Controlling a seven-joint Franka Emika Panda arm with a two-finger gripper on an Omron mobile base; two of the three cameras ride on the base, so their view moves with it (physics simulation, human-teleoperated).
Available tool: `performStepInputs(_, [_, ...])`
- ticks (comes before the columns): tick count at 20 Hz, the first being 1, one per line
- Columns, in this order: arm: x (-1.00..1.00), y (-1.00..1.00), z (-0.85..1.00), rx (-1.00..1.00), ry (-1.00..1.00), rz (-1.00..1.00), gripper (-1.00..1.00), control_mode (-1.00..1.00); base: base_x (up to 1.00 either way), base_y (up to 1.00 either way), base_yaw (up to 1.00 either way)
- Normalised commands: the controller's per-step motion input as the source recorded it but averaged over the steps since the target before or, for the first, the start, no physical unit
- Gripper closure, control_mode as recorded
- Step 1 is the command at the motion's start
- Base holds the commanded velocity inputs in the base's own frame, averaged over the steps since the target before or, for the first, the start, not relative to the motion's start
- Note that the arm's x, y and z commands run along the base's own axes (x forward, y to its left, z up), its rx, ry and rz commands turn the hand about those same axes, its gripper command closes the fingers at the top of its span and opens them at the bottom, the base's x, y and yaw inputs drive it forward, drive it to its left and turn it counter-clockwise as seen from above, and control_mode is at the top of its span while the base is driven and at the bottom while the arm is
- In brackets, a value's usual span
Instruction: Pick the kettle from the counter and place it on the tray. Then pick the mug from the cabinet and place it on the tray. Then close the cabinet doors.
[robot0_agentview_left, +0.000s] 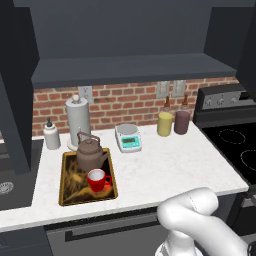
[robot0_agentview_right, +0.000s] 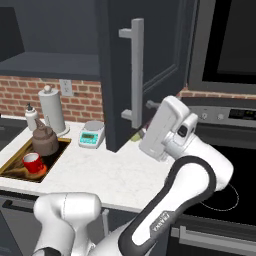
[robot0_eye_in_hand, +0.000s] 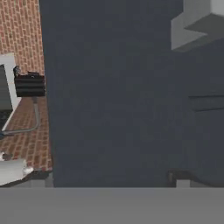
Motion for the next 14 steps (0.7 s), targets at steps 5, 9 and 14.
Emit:
performStepInputs(5, [0.00,0.53,0.16,-0.10,0.11,-0.25,-1.00,-1.00,0.00,0.00,0.00])
performStepInputs(9, [0.00,0.56,0.00,-0.10,0.09,-0.35,-1.00,-1.00,0.00,0.00,0.00])
performStepInputs(14, [0.05,0.62,0.00,-0.10,0.09,-0.40,-1.00,-1.00,0.00,0.00,0.00])
